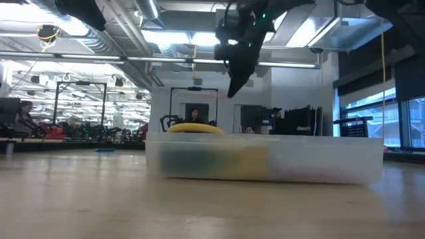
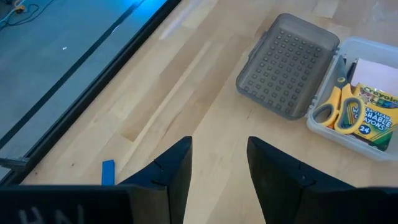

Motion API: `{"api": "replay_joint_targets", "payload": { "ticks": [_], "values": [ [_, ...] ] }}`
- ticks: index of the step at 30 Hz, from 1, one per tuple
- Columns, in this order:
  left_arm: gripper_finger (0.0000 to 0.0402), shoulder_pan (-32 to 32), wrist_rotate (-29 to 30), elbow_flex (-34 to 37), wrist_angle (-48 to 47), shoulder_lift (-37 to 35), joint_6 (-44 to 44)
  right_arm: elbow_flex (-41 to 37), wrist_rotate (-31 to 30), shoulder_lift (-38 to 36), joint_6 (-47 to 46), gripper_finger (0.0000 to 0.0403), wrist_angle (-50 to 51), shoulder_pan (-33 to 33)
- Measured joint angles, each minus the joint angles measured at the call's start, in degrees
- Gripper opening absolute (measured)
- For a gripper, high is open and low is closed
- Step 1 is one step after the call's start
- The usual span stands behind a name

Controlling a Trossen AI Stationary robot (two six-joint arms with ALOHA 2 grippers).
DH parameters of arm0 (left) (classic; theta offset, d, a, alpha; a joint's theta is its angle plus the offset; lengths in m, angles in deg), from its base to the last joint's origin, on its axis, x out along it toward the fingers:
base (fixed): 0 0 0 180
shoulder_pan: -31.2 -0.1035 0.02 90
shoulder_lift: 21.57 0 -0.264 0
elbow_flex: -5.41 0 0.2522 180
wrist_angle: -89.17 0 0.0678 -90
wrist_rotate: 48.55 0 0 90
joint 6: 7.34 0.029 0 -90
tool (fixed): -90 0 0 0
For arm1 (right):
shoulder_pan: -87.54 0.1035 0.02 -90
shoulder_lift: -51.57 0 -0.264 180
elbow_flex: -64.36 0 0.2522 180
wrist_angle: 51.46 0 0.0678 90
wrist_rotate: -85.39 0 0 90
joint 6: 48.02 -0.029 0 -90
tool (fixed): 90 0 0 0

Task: Pack school essentials
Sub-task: Put the white pen into the transparent supply box

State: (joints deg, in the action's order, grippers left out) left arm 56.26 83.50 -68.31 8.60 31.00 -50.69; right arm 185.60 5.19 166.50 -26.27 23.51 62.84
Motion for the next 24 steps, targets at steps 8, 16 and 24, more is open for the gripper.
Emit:
{"api": "replay_joint_targets", "payload": {
  "ticks": [8,16,24],
  "values": [
    [0.0148,0.00,-1.57,0.00,0.04,0.02,0.00,-0.02,0.30,-4.32,-5.67,0.0044,4.64,8.01],
    [0.0148,1.85,-4.20,0.00,1.90,0.02,0.00,-0.02,0.19,-6.73,-12.70,0.0044,7.97,16.65],
    [0.0148,5.57,-4.24,0.00,3.53,0.02,-0.06,-0.02,-5.42,-6.82,-21.87,0.0044,9.21,26.07]
  ]
}}
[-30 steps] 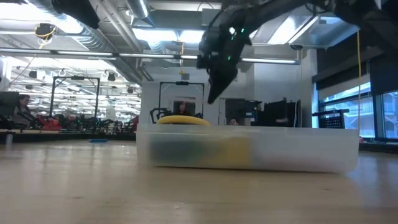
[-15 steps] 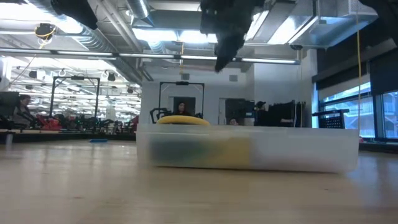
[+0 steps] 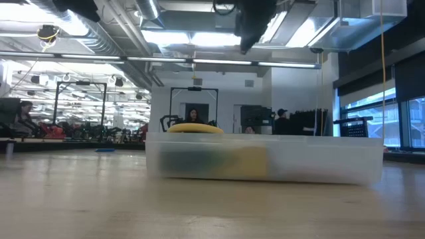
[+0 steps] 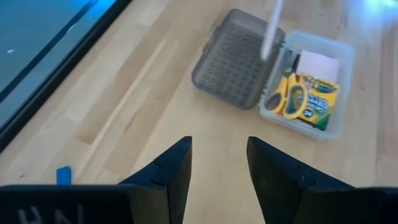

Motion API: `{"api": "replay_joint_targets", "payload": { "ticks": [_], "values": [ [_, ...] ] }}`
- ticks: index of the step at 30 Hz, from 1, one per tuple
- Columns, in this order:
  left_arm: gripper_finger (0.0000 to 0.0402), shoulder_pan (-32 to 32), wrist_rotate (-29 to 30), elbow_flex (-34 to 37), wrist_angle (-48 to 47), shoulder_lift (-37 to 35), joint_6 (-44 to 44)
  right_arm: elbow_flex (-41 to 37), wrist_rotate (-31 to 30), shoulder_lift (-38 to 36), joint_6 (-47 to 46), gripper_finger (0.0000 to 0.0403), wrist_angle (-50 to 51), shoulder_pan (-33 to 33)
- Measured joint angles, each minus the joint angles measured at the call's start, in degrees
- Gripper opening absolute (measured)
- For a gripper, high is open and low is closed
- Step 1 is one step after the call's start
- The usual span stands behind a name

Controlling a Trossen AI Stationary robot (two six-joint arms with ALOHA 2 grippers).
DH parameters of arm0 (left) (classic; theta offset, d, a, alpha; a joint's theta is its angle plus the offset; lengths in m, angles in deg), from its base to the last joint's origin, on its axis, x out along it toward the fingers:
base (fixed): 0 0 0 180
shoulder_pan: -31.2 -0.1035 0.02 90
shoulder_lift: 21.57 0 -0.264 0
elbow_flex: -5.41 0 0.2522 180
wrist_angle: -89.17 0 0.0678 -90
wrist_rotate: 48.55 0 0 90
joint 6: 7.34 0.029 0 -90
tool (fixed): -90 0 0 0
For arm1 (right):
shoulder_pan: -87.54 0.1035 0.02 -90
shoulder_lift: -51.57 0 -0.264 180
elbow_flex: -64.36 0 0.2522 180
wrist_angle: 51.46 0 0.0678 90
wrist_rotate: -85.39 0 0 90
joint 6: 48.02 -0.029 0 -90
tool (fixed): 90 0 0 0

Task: Pack school essentials
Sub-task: Put the white pen into the transparent supply box

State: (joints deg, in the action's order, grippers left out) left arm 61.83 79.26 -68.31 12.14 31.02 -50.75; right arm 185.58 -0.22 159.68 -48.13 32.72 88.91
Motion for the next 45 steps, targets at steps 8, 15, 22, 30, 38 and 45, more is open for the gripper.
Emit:
{"api": "replay_joint_targets", "payload": {
  "ticks": [8,15,22,30,38,45],
  "values": [
    [0.0148,3.29,0.01,0.00,1.00,-0.02,-0.13,-6.95,-0.26,-0.65,-10.48,0.0044,-6.72,7.88],
    [0.0148,5.39,0.03,0.00,1.97,0.00,-0.12,-21.30,-0.53,-2.28,-22.14,0.0044,-18.88,12.26],
    [0.0148,5.97,0.17,0.00,3.05,0.07,0.01,-30.14,-4.88,-2.62,-28.44,0.0044,-28.60,15.00],
    [0.0148,5.97,0.21,0.00,4.34,0.33,0.04,-34.55,-7.00,-2.62,-29.56,0.0044,-30.88,15.06],
    [0.0148,5.95,0.23,0.00,4.34,0.33,0.04,-37.17,-7.06,-2.62,-29.58,0.0044,-31.65,14.99],
    [0.0148,5.95,0.24,0.00,4.34,0.33,0.04,-37.42,-7.04,-2.62,-29.58,0.0044,-31.65,14.95]
  ]
}}
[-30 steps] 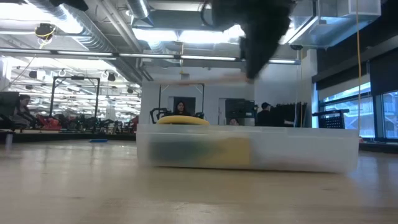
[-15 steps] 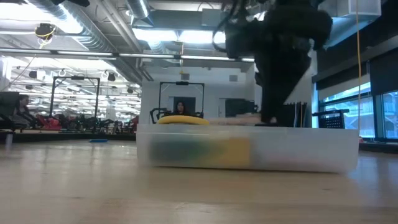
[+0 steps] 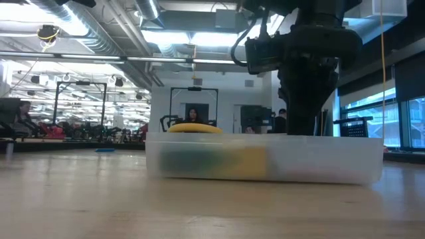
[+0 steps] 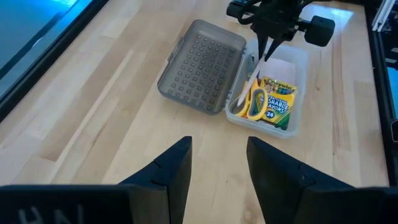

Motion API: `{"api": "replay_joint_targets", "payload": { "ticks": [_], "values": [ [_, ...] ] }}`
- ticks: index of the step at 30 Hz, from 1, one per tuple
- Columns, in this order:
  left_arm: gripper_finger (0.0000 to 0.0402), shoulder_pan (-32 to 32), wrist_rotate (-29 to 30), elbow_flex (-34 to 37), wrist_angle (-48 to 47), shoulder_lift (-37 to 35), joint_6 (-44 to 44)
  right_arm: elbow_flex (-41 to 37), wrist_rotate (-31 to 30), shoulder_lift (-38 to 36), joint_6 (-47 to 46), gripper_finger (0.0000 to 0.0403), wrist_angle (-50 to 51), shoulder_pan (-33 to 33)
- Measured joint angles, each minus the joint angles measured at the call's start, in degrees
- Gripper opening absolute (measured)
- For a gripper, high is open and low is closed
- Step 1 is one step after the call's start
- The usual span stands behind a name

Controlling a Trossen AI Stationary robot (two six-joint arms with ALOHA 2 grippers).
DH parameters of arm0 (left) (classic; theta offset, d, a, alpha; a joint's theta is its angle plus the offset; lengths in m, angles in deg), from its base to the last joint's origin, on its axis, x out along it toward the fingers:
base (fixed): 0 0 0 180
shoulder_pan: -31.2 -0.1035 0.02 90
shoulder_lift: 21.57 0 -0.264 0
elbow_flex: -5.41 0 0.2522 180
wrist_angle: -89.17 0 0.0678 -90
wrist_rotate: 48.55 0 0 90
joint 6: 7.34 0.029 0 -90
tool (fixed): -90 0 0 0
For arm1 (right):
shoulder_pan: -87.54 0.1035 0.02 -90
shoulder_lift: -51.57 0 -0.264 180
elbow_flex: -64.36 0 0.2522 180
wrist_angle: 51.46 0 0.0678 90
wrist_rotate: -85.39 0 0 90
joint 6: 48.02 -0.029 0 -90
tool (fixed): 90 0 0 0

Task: Pack school essentials
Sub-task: Put the white pen into the transparent supply box, then put the blue eraser into the transparent supply box

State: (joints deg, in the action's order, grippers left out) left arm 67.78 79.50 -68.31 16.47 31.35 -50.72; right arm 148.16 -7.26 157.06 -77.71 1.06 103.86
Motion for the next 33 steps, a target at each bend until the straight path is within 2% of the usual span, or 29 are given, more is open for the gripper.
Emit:
{"api": "replay_joint_targets", "payload": {
  "ticks": [6,17,26,33],
  "values": [
    [0.0148,0.00,0.02,0.00,-0.02,0.00,0.00,0.00,0.02,0.04,-0.02,0.0052,0.02,0.00],
    [0.0148,-0.02,0.04,0.00,-0.04,0.00,0.00,0.00,-0.74,0.07,0.31,0.0113,0.07,0.00],
    [0.0148,-1.49,1.14,0.00,-0.09,0.00,-1.58,0.68,-0.83,-0.70,0.34,0.0118,0.42,0.00],
    [0.0148,-5.73,1.11,0.00,-0.21,-0.01,-3.73,0.74,-2.91,-5.63,-0.15,0.0118,0.27,0.00]
  ]
}}
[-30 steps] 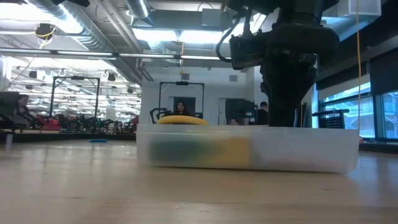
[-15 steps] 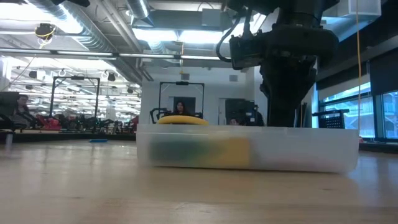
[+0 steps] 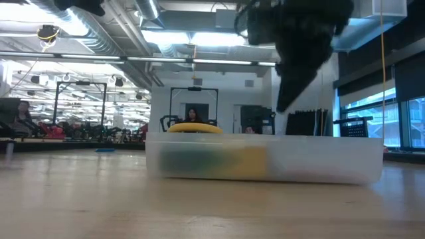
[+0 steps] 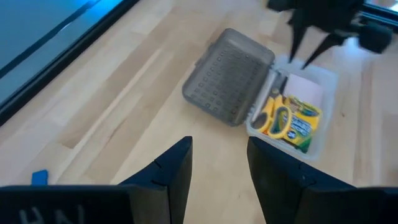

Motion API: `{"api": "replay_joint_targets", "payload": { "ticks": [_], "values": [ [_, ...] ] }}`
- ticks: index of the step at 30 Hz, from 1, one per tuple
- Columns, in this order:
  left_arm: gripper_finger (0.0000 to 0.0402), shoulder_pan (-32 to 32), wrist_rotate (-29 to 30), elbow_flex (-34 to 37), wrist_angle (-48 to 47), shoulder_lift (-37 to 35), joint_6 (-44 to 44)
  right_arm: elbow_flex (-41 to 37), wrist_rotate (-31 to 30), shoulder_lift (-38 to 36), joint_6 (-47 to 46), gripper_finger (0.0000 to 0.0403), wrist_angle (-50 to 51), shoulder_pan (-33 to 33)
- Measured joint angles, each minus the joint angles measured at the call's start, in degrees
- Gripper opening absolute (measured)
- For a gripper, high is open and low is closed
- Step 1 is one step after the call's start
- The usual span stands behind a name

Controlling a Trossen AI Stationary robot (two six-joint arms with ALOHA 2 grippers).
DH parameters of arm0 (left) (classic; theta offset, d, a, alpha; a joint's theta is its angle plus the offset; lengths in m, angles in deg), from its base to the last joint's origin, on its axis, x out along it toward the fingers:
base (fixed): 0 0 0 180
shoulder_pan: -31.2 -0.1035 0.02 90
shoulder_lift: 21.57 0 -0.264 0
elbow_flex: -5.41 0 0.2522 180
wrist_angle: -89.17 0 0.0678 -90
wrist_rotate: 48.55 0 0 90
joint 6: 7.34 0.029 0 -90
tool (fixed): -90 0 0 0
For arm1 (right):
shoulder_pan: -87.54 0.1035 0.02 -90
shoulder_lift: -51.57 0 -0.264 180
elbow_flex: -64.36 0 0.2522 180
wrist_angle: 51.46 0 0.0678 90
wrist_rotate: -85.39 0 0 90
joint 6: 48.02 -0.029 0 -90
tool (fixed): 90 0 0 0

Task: Pack school essentials
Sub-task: Put the blue eraser into the transparent supply box

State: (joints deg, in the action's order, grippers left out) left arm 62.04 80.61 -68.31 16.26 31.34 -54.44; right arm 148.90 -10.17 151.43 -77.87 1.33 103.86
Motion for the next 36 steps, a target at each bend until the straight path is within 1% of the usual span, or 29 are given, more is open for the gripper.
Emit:
{"api": "replay_joint_targets", "payload": {
  "ticks": [4,7,12,14,17,22,26,31,36],
  "values": [
    [0.0148,-3.83,-0.08,0.00,-0.90,-0.01,-0.58,0.02,-0.81,-3.91,0.07,0.0118,-0.51,0.00],
    [0.0148,-8.25,-2.55,0.00,-2.34,-0.01,-0.54,0.02,-4.20,-7.05,0.16,0.0118,-0.66,0.00],
    [0.0148,-18.71,-6.59,0.00,-3.86,-0.23,-0.43,0.02,-10.01,-12.91,0.50,0.0118,-2.27,0.00],
    [0.0148,-23.54,-8.81,0.00,-5.69,-0.21,1.04,0.04,-11.00,-14.81,0.87,0.0118,-2.99,-0.02],
    [0.0148,-30.70,-13.02,0.00,-6.89,-0.18,4.58,0.04,-11.31,-16.65,4.39,0.0118,-5.58,-0.02],
    [0.0148,-41.48,-19.78,0.00,-6.66,0.36,9.97,0.04,-11.34,-17.38,12.54,0.0118,-10.64,-0.02],
    [0.0148,-49.21,-25.16,0.00,-6.69,0.66,12.77,0.04,-11.37,-17.38,16.63,0.0118,-13.48,-0.02],
    [0.0148,-56.34,-27.07,0.00,-6.77,3.75,16.92,0.04,-11.46,-17.38,22.62,0.0118,-15.75,-0.67],
    [0.0148,-62.41,-27.96,0.00,-5.47,9.62,18.30,0.04,-11.50,-17.38,22.89,0.0118,-17.19,-2.73]
  ]
}}
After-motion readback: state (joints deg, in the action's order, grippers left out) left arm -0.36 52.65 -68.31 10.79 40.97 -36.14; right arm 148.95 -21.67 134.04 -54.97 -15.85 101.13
